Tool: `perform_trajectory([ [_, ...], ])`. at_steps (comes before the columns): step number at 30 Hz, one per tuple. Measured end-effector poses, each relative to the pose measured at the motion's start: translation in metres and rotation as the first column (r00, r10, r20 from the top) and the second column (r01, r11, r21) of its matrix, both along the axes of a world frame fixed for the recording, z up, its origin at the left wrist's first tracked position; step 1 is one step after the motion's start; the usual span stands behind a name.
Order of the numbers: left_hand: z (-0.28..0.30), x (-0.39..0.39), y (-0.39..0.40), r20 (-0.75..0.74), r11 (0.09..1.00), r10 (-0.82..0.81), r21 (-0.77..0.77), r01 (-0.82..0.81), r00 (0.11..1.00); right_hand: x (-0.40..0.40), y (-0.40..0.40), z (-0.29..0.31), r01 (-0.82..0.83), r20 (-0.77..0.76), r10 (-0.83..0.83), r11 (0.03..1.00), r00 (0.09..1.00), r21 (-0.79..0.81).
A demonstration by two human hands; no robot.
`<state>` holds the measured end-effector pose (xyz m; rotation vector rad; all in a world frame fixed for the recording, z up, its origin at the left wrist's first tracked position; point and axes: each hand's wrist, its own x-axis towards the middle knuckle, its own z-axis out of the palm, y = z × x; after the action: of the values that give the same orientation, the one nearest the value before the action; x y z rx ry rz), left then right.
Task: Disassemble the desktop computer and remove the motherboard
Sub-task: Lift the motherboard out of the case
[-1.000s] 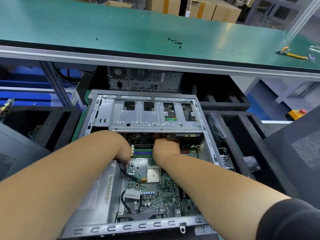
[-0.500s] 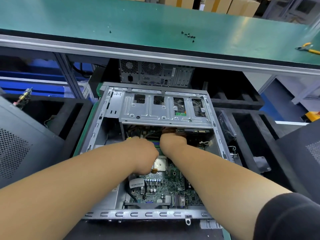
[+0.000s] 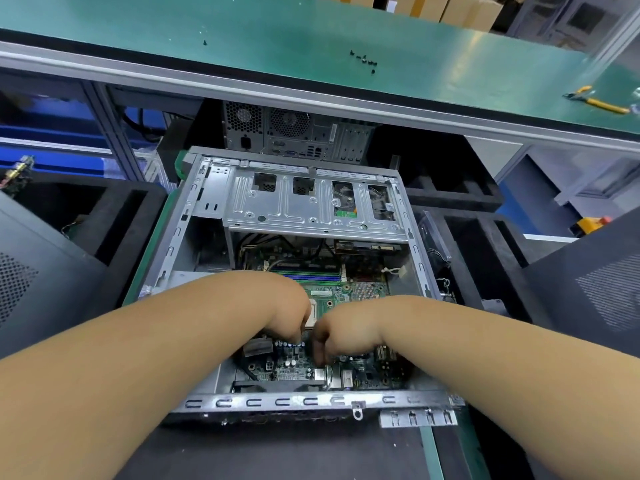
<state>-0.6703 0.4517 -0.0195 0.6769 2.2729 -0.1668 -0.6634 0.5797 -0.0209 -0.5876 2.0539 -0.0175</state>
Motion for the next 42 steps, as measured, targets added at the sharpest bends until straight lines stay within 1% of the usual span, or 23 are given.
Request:
perform_trajectory([
  [1, -0.001, 0.001, 0.0, 0.043, 1.0, 0.012, 0.004, -0.012, 0.999, 0.002, 0.003, 0.0, 0.035, 0.057, -0.035, 0.999, 0.998, -0.007],
  [2, -0.002, 0.002, -0.001, 0.08, 1.0, 0.02, 0.004, -0.02, 0.997, 0.004, 0.006, -0.001, 0.076, 0.067, -0.075, 0.997, 0.995, -0.016],
  [5, -0.005, 0.004, -0.002, 0.143, 0.999, 0.032, 0.006, -0.034, 0.989, 0.005, 0.013, -0.006, 0.229, 0.04, -0.228, 0.973, 0.973, -0.014],
  [6, -0.005, 0.004, -0.002, 0.152, 0.999, 0.034, 0.012, -0.036, 0.988, 0.006, 0.016, -0.007, 0.245, 0.041, -0.245, 0.969, 0.969, 0.003],
  [7, -0.005, 0.004, -0.002, 0.157, 0.999, 0.033, 0.019, -0.036, 0.987, 0.007, 0.017, -0.007, 0.231, 0.043, -0.231, 0.973, 0.972, 0.024],
  [9, -0.003, 0.004, -0.001, 0.163, 0.999, 0.028, 0.033, -0.034, 0.986, 0.011, 0.017, -0.009, 0.141, 0.058, -0.145, 0.987, 0.988, 0.074],
  [10, -0.003, 0.003, -0.001, 0.166, 0.999, 0.024, 0.037, -0.03, 0.986, 0.014, 0.016, -0.009, 0.063, 0.046, -0.068, 0.993, 0.997, 0.103],
  [12, -0.002, 0.003, 0.0, 0.175, 0.999, 0.016, 0.042, -0.023, 0.984, 0.018, 0.011, -0.01, -0.104, -0.049, 0.112, 0.984, 0.992, 0.147],
  [15, -0.001, 0.004, -0.001, 0.192, 0.999, 0.016, 0.046, -0.025, 0.981, 0.024, 0.006, -0.018, -0.286, -0.243, 0.328, 0.938, 0.913, 0.194],
  [17, 0.001, 0.005, -0.002, 0.202, 0.998, 0.012, 0.05, -0.023, 0.979, 0.024, 0.006, -0.024, -0.346, -0.323, 0.391, 0.919, 0.862, 0.188],
  [19, 0.0, 0.006, -0.002, 0.218, 0.999, 0.011, 0.038, -0.019, 0.976, 0.025, 0.006, -0.026, -0.373, -0.362, 0.402, 0.916, 0.841, 0.15],
  [23, -0.006, 0.013, 0.002, 0.23, 0.997, -0.029, -0.067, 0.046, 0.973, 0.024, 0.005, -0.029, -0.425, -0.4, 0.424, 0.901, 0.813, 0.09],
  [25, -0.008, 0.012, 0.003, 0.202, 0.998, 0.001, -0.067, 0.013, 0.979, 0.023, 0.008, -0.028, -0.421, -0.424, 0.409, 0.905, 0.808, 0.07],
  [28, -0.009, 0.007, -0.001, 0.124, 0.998, 0.011, -0.059, -0.004, 0.992, 0.019, 0.015, -0.025, -0.359, -0.441, 0.326, 0.933, 0.836, 0.011],
  [32, -0.014, 0.007, -0.001, 0.096, 0.995, 0.023, -0.095, -0.014, 0.995, 0.019, 0.019, -0.026, -0.366, -0.486, 0.32, 0.931, 0.813, 0.0],
  [37, -0.017, 0.014, 0.004, 0.051, 0.991, -0.04, -0.122, 0.046, 0.998, 0.018, 0.02, -0.026, -0.364, -0.508, 0.307, 0.931, 0.805, -0.014],
  [42, -0.016, 0.025, 0.009, -0.033, 0.967, -0.184, -0.184, 0.175, 0.982, 0.018, 0.02, -0.024, -0.351, -0.504, 0.285, 0.935, 0.815, -0.039],
])
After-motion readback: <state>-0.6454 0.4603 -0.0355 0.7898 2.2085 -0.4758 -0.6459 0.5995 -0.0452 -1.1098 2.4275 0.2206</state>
